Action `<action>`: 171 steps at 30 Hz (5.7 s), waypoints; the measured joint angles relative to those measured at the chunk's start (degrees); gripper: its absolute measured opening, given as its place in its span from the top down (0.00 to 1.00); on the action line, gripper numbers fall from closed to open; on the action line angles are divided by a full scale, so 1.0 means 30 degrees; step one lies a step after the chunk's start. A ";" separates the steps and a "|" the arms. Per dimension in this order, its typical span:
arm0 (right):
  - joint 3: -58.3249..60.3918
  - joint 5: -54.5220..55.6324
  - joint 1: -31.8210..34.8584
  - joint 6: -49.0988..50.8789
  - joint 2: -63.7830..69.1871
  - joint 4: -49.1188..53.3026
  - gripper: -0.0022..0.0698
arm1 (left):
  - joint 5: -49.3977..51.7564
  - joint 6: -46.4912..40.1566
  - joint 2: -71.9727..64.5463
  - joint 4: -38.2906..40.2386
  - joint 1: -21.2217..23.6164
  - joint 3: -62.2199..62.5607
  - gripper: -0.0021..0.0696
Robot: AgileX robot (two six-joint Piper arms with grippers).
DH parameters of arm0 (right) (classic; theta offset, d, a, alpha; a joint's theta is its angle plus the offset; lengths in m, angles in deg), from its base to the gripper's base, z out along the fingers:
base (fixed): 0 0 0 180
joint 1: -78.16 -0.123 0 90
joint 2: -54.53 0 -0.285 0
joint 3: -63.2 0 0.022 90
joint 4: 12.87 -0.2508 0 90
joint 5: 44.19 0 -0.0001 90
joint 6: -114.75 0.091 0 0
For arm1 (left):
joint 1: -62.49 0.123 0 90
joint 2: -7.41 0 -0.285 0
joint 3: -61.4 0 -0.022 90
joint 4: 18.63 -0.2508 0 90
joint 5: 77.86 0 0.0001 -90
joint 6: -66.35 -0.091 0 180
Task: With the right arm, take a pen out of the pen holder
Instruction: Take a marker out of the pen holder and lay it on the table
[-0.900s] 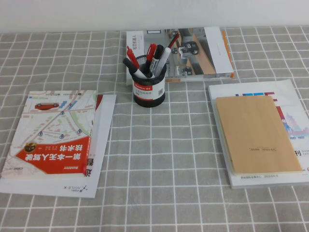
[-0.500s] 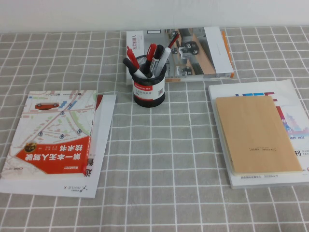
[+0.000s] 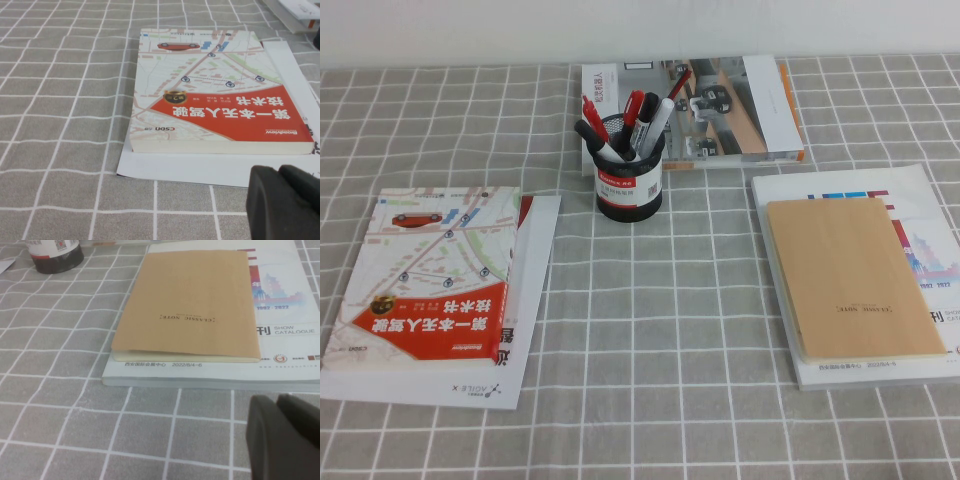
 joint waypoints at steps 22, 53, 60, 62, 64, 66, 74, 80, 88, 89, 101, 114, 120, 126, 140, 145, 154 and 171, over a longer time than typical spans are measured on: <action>0.0000 0.0000 0.0000 0.0000 0.0000 0.0000 0.99 | 0.0000 0.0000 0.0000 0.0000 0.0000 0.0000 0.98; 0.0000 0.4672 0.0000 0.0000 0.0000 -1.2820 0.99 | 0.0000 0.0000 0.0000 0.0000 0.0000 0.0000 0.98; -0.0047 0.2960 0.0000 0.0000 0.0000 -1.2814 0.99 | 0.0000 0.0000 0.0000 0.0000 0.0000 0.0000 0.98; -0.0505 0.2102 0.0000 0.0000 0.0350 -1.2814 0.99 | 0.0000 0.0000 0.0000 0.0000 0.0000 0.0000 0.98; -0.1210 0.1497 0.0000 0.0000 0.1158 -1.2620 0.99 | 0.0000 0.0000 0.0000 0.0000 0.0000 0.0000 0.98; -0.2167 0.0952 0.0000 0.0000 0.2403 -1.2173 0.99 | 0.0000 0.0000 0.0000 0.0000 0.0000 0.0000 0.98; -0.6771 -0.0747 0.0000 -0.2253 0.9128 -1.1016 0.99 | 0.0000 0.0000 0.0000 0.0000 0.0000 0.0000 0.98; -1.0859 -0.2406 0.0000 -0.4456 1.4652 -1.0913 0.99 | 0.0000 0.0000 0.0000 0.0000 0.0000 0.0000 0.98; -1.4885 -0.2160 -0.1194 -0.7077 2.0490 -1.0814 0.99 | 0.0000 0.0000 0.0000 0.0000 0.0000 0.0000 0.98; -1.5240 -0.1874 -0.1619 -0.7173 2.0967 -1.0821 0.99 | 0.0000 0.0000 0.0000 0.0000 0.0000 0.0000 0.98; -1.7530 0.4422 -0.9278 -0.7850 2.6144 -0.8709 0.99 | 0.0000 0.0000 0.0000 0.0000 0.0000 0.0000 0.98; -1.7653 1.6072 -1.1187 -0.1666 3.0013 0.2124 0.97 | 0.0000 0.0000 0.0000 0.0000 0.0000 0.0000 0.98; -1.7910 2.1611 -1.1187 0.1185 3.2674 0.5410 0.75 | 0.0000 0.0000 0.0000 0.0000 0.0000 0.0000 0.98; -1.8906 2.3423 -1.1187 0.1412 3.4995 0.6024 0.49 | 0.0000 0.0000 0.0000 0.0000 0.0000 0.0000 0.98; -2.2102 2.3145 -1.1150 0.0221 3.7879 0.5016 0.46 | 0.0000 0.0000 0.0000 0.0000 0.0000 0.0000 0.98; -2.2681 2.2970 -1.0887 -0.0425 3.8535 0.4712 0.46 | 0.0000 0.0000 0.0000 0.0000 0.0000 0.0000 0.98; -2.3671 2.2753 -1.0523 -0.0497 3.9258 0.4109 0.49 | 0.0000 0.0000 0.0000 0.0000 0.0000 0.0000 0.98; -2.5329 2.1856 -1.0204 -0.0497 4.0804 0.3758 0.50 | 0.0000 0.0000 0.0000 0.0000 0.0000 0.0000 0.98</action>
